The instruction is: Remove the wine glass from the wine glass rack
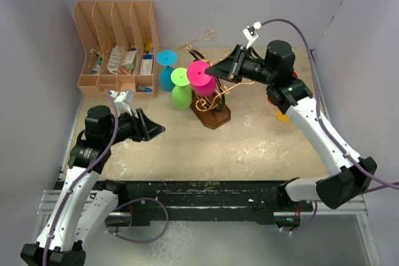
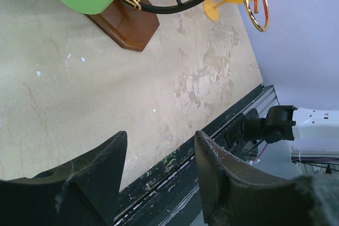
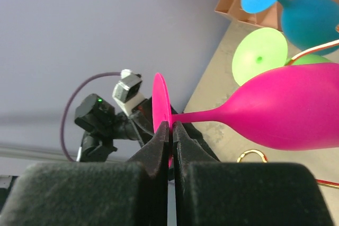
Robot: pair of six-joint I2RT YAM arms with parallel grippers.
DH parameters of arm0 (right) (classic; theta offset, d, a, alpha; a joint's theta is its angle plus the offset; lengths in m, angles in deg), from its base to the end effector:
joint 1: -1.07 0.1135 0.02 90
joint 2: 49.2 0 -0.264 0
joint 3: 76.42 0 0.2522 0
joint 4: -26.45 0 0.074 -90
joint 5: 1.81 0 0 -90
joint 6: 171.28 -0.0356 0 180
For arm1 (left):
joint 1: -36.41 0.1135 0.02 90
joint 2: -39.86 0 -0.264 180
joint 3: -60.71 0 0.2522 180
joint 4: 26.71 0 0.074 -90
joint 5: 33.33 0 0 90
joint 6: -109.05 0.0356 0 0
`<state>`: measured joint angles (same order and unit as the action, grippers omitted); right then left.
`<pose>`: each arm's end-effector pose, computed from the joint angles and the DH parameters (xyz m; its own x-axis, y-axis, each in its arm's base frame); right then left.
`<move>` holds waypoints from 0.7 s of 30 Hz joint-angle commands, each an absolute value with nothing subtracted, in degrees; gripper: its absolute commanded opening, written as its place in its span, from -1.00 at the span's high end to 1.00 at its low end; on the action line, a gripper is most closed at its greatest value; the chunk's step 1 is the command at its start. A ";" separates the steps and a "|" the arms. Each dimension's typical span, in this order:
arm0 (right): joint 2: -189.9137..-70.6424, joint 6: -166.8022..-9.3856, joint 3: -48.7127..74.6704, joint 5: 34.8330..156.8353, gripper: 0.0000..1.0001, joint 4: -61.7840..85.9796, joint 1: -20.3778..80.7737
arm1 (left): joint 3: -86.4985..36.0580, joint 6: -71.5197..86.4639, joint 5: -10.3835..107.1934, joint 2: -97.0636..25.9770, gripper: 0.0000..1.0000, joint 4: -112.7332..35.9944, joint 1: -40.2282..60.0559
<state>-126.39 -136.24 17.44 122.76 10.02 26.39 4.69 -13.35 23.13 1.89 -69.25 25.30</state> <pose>0.2683 0.1493 0.4437 -0.7061 0.4118 -0.5761 -0.4998 0.2866 0.8174 0.1395 -0.0474 0.3111 -0.6939 -0.3189 -0.6456 0.3342 0.6516 -0.6810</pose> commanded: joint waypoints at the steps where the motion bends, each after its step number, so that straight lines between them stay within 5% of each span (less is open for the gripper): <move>1: -122.34 -137.87 22.54 123.98 1.00 13.89 26.12 | 4.85 -14.08 23.29 2.25 -0.15 -66.84 25.51; 12: -118.11 -117.34 33.46 126.18 1.00 -0.10 26.29 | 3.89 -14.64 22.85 2.63 -0.15 -67.68 25.52; 21: -107.27 -89.38 27.85 105.47 1.00 -11.13 36.46 | -4.23 -27.64 16.13 2.55 -0.15 -64.49 25.51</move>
<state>-112.20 -104.52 31.65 115.79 -8.93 31.53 2.11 -19.58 20.66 2.21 -69.18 25.30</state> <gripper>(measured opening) 0.008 0.574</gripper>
